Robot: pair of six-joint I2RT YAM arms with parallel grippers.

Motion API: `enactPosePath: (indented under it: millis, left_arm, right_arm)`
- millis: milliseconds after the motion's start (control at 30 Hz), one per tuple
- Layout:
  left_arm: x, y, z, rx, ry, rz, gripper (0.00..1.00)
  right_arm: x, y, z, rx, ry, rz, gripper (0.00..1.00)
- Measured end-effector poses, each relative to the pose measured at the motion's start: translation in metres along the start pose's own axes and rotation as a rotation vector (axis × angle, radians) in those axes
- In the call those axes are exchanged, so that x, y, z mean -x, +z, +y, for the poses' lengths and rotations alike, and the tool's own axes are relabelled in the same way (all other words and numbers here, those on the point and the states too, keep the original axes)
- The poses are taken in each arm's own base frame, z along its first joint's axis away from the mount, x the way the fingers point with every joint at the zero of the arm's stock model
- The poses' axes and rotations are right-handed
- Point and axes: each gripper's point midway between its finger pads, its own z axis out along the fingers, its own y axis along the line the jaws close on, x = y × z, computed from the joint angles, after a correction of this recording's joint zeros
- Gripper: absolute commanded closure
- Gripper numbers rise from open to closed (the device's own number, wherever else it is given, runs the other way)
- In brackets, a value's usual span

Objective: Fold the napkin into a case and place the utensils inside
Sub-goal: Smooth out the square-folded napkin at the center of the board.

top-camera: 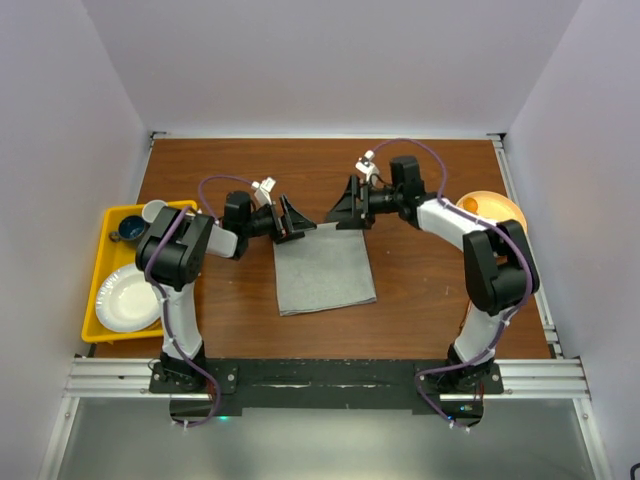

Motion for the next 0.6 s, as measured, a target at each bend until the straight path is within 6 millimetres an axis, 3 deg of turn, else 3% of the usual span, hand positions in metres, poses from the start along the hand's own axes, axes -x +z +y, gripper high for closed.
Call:
enactPosePath:
  millis: [33,100,333,600]
  left_arm:
    - [0.000,0.000,0.000,0.001,0.003,0.001,0.00]
    - [0.000,0.000,0.000,0.001,0.003,0.002,0.00]
    - [-0.001,0.000,0.000,0.001,0.006,0.002,0.00]
    - [-0.001,0.000,0.001,0.004,0.006,0.004,0.00]
  right_arm:
    - [-0.009,0.003,0.010,0.022,-0.013,0.012,0.02]
    - [-0.024,0.009,0.010,0.042,0.005,0.044,0.02]
    - [-0.071,0.022,-0.076,-0.061,0.256,0.140,0.02]
    - [-0.066,-0.002,-0.093,-0.016,0.297,0.165,0.02]
